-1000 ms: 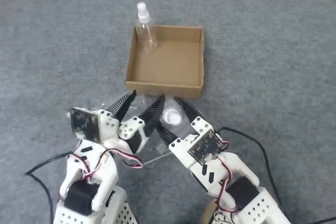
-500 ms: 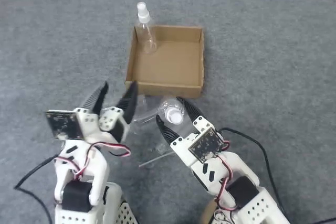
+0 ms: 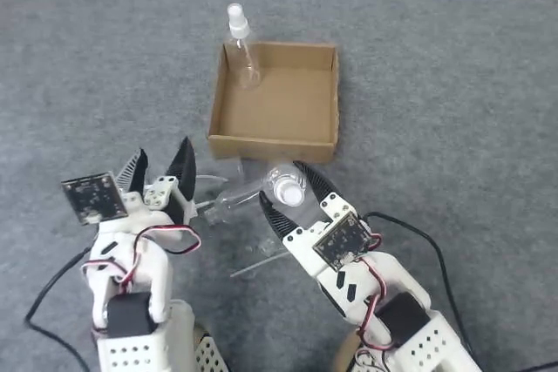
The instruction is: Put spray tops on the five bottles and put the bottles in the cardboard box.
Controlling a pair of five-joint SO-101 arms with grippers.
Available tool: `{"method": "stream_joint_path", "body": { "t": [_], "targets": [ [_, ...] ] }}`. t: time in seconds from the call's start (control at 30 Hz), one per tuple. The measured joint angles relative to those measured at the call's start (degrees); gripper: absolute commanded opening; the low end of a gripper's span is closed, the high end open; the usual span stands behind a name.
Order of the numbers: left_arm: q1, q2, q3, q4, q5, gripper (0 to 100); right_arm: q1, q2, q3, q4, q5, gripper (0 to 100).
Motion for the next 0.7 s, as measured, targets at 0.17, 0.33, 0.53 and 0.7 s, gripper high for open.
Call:
{"method": "stream_joint_path", "body": {
  "t": [0.17,0.33,0.53,0.7],
  "targets": [
    [0.0,0.0,1.58,0.0,-0.09,23,0.0,0.0,0.0,0.0,0.0,5.5],
    [0.0,0.0,4.04,0.0,-0.35,23,1.05,0.0,0.0,0.0,0.0,5.4],
    [0.0,0.0,7.21,-0.97,-5.01,23,3.69,0.0,0.0,0.0,0.0,5.4],
    [0.0,0.0,8.53,-3.34,-5.36,23,4.48,0.0,-0.53,1.32,0.0,5.4]
  ]
}}
